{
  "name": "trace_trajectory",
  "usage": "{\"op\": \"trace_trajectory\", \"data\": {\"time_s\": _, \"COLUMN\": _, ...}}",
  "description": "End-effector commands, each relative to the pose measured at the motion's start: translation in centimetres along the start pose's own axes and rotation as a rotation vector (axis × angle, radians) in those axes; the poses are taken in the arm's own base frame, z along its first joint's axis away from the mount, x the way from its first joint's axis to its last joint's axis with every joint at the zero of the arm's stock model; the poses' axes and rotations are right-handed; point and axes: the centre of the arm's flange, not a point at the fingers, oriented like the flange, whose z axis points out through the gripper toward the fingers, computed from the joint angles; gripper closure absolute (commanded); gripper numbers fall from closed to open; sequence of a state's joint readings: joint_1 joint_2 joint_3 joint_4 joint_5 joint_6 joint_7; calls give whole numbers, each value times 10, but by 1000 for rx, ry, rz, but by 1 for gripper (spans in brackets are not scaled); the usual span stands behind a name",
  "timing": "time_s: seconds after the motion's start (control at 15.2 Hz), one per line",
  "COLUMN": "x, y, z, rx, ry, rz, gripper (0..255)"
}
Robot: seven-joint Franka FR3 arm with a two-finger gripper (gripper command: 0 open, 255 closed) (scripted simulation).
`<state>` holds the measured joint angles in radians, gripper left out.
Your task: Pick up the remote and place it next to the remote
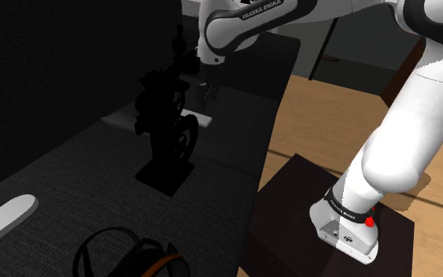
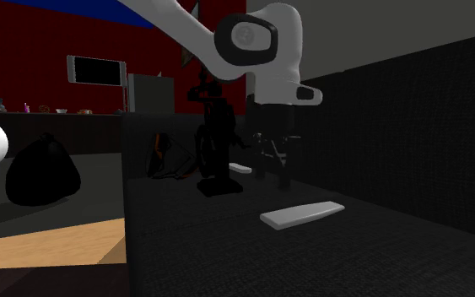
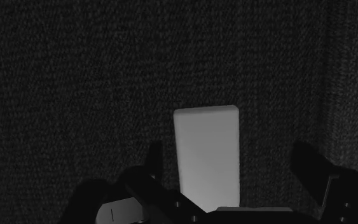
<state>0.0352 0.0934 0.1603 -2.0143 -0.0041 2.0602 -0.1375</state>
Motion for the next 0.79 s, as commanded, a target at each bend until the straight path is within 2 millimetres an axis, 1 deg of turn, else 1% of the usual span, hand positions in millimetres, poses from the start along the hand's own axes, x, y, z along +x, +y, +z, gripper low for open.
{"op": "trace_trajectory", "data": {"time_s": 0.0, "x": 21, "y": -1, "z": 8, "rx": -9, "ry": 13, "rz": -18, "gripper": 0}}
{"op": "trace_trajectory", "data": {"time_s": 0.4, "x": 91, "y": -7, "z": 32, "rx": -36, "ry": 47, "rz": -68, "gripper": 0}}
{"op": "trace_trajectory", "data": {"time_s": 0.46, "x": 92, "y": -7, "z": 33, "rx": -37, "ry": 47, "rz": -68, "gripper": 0}}
{"op": "trace_trajectory", "data": {"time_s": 0.73, "x": 93, "y": -6, "z": 54, "rx": -37, "ry": 47, "rz": -68, "gripper": 0}}
